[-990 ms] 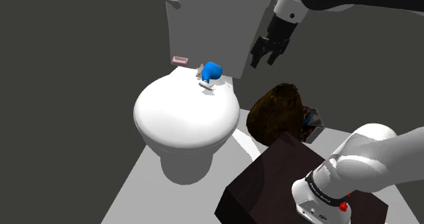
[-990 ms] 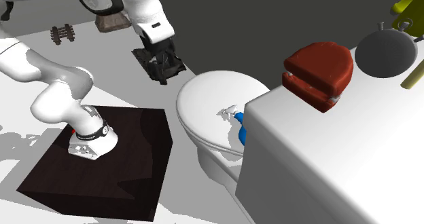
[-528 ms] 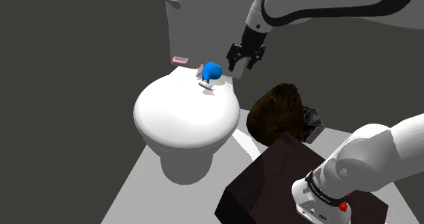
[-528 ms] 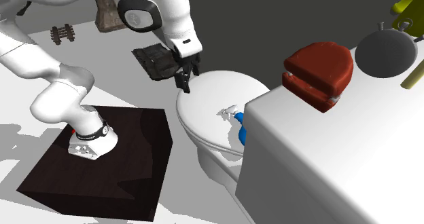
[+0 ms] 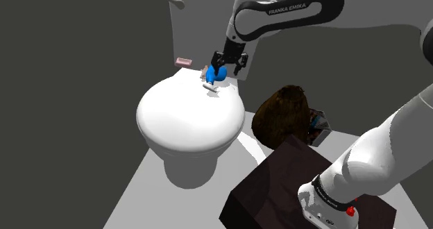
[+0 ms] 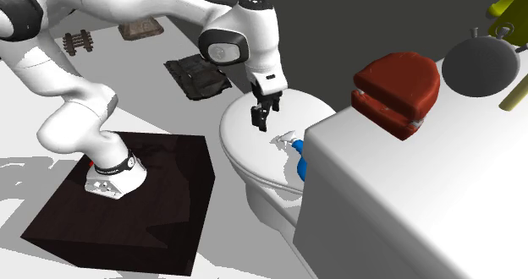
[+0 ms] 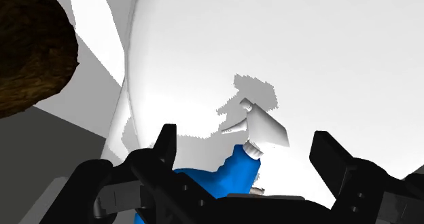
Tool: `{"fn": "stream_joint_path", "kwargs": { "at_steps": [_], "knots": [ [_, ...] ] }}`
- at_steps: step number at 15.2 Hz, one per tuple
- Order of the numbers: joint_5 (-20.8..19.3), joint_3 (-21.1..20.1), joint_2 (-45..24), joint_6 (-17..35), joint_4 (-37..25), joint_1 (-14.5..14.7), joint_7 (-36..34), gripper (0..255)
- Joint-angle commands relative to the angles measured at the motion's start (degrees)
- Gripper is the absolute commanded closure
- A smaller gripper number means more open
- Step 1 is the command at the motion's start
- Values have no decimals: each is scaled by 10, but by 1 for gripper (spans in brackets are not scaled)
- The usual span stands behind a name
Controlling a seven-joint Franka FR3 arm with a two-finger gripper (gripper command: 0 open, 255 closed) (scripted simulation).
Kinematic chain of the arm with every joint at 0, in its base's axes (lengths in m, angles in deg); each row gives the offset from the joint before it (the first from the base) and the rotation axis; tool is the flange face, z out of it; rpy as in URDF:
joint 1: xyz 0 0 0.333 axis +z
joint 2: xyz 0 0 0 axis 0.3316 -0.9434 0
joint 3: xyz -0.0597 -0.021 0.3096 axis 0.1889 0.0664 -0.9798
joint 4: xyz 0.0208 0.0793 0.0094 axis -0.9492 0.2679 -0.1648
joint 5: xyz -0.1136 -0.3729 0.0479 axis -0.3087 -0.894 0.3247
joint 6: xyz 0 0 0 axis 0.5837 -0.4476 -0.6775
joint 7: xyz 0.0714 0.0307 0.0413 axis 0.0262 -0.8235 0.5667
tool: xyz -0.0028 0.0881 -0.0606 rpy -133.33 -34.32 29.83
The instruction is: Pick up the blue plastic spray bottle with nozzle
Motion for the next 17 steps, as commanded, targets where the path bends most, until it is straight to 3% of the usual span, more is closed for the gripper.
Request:
{"fn": "stream_joint_path", "kwargs": {
  "at_steps": [1, 8, 17],
  "knots": [
    [-11, -3, -43, 10, -32, 1, -30, 0],
    [-44, 7, -192, 27, -158, 8, -108, 0],
    [-48, 9, -215, 78, -130, 10, -110, 0]
  ]
}}
